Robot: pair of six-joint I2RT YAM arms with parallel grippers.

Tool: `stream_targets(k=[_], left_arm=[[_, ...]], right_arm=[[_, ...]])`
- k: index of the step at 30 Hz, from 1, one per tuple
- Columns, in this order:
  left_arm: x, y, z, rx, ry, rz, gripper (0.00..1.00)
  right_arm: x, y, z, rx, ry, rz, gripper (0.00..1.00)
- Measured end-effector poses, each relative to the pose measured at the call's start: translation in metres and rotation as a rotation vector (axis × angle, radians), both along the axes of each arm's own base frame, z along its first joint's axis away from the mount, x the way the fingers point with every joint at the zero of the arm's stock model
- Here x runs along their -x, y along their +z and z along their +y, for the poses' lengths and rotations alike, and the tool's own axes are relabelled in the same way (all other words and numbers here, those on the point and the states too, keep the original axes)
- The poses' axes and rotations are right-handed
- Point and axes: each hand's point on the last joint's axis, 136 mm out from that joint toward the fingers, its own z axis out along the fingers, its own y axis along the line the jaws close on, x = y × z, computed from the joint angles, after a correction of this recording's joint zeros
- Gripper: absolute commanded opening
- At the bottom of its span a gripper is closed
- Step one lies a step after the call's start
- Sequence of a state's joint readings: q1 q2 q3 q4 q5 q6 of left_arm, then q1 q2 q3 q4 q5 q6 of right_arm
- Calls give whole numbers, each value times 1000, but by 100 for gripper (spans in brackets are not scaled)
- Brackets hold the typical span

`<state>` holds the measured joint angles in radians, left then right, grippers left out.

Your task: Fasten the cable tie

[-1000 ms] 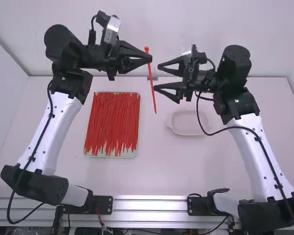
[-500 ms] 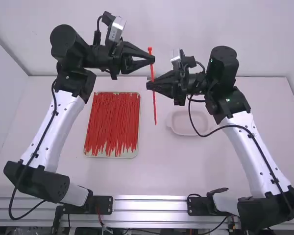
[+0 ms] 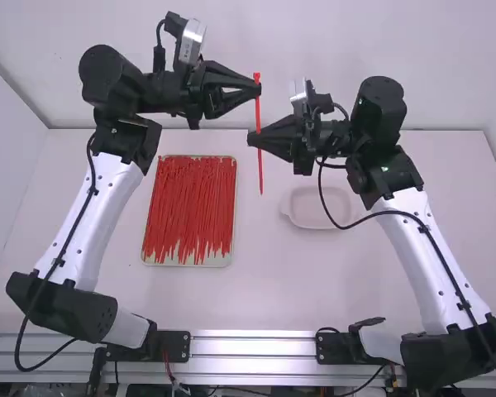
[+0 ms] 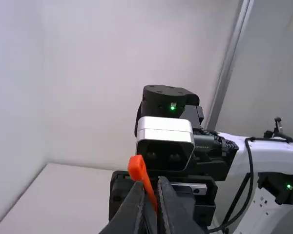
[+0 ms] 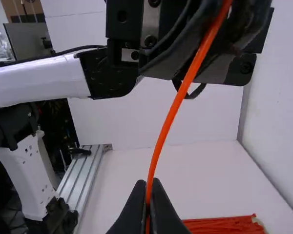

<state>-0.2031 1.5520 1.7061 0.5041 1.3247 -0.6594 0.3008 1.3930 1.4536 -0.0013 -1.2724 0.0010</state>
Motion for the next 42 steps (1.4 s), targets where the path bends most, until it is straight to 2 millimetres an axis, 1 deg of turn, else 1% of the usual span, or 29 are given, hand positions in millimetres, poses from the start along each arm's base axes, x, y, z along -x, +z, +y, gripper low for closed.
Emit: stream_targets(k=[1, 2, 3, 4, 8, 10, 11, 12, 13, 18, 22, 25, 26, 29, 31, 32, 34, 38, 40, 42], left_arm=[[-1, 1, 0, 4, 6, 7, 12], [-2, 1, 0, 7, 10, 12, 11], [-3, 2, 0, 10, 14, 15, 5], [-3, 2, 0, 11, 15, 22, 2], [-4, 3, 0, 16, 21, 25, 2], [-4, 3, 1, 17, 21, 21, 2], [-4, 4, 1, 20, 25, 20, 2], [-6, 4, 1, 22, 30, 25, 2], [-8, 4, 1, 25, 39, 36, 2], [-17, 1, 4, 31, 74, 82, 2], [-33, -1, 18, 39, 141, 122, 2], [-47, -4, 32, 48, 206, 161, 2], [-50, -4, 35, 49, 219, 168, 2], [-63, -5, 50, 62, 286, 191, 2], [-67, -5, 54, 69, 306, 194, 2], [-70, -4, 58, 76, 324, 196, 2], [-74, -4, 60, 83, 345, 205, 2], [-86, -10, 64, 96, 399, 261, 2], [-97, -14, 68, 108, 455, 306, 2], [-103, -17, 71, 114, 484, 327, 2]], right_arm=[[0, 0, 0, -1, -1, -3, 0], [0, 1, 0, -2, -1, -7, 0], [0, 2, 0, -4, -1, -13, 0], [0, 2, 0, -5, -1, -17, 0], [-5, 2, 0, -4, -26, -17, 0], [-6, 2, -1, -4, -34, -17, 6], [-7, 2, -1, -4, -40, -15, 31], [-7, 2, -1, -4, -42, -16, 50], [-8, 2, -1, -5, -45, -20, 99], [-9, 2, -1, -5, -48, -32, 99], [-9, 1, 0, -2, -49, -55, 99], [-10, -4, -3, 11, -53, -30, 99], [-11, -6, -4, 18, -61, -14, 99], [-21, -23, -12, 61, -120, 74, 99], [-27, -32, -16, 84, -154, 107, 99], [-31, -40, -22, 106, -184, 128, 99], [-35, -47, -28, 129, -211, 132, 99], [-40, -54, -35, 157, -233, 63, 99], [-39, -54, -35, 165, -217, -40, 99], [-37, -53, -35, 166, -203, -92, 99]])
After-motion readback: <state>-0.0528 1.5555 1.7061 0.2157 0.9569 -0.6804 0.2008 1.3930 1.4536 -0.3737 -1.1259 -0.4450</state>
